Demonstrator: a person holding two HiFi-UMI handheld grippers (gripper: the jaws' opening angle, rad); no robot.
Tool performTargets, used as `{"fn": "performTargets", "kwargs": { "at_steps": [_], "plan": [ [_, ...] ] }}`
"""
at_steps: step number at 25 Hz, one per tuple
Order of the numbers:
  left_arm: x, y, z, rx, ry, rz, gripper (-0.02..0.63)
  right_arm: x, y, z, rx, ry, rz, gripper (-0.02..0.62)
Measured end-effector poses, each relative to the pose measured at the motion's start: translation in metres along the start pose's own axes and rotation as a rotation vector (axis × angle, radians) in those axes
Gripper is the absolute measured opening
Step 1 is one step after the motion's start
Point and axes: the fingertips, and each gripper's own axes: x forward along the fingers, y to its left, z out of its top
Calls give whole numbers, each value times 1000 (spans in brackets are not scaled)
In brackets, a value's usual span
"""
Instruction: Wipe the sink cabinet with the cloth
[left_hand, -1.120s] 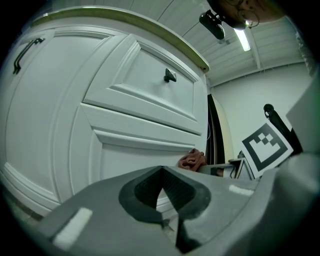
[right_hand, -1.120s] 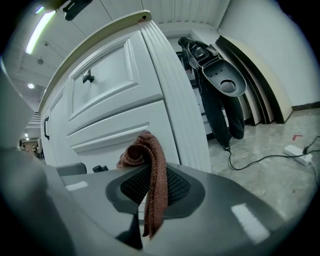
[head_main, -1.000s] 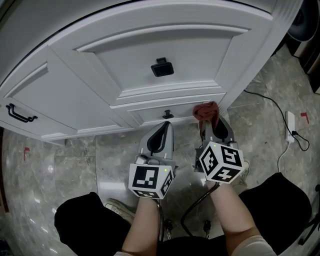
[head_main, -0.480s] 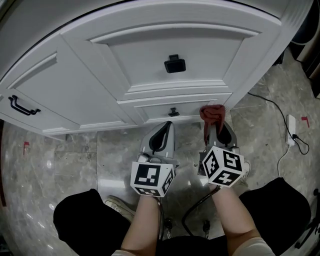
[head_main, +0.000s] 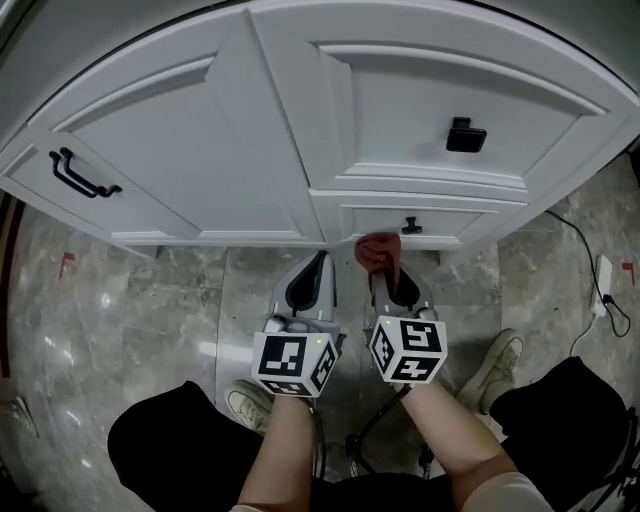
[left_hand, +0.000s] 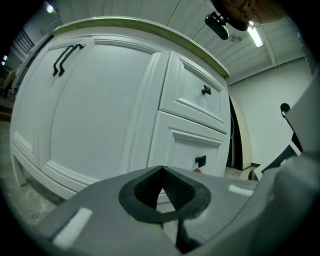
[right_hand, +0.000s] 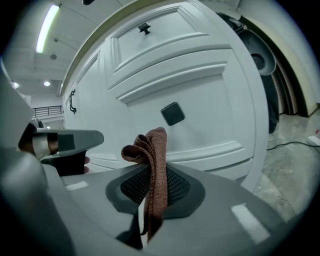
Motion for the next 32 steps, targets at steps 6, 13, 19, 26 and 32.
{"fn": "performTargets", "kwargs": {
  "at_steps": [6, 13, 19, 26, 32],
  "plan": [
    [-18, 37, -3, -29, -11, 52, 0, 30, 61, 1, 21, -56, 130, 81],
    [-22, 41, -8, 14, 9, 39, 0, 49, 60, -1, 66, -70, 105, 81],
    [-19, 33, -7, 12, 8, 18, 0, 48, 48, 2, 30, -74, 77, 83],
    [-10, 14, -8, 20, 16, -12, 0, 39, 12, 9, 27, -84, 36, 86],
    [7, -14, -10, 25, 20, -58, 0, 25, -25, 17, 52, -96, -14, 86]
  ]
}}
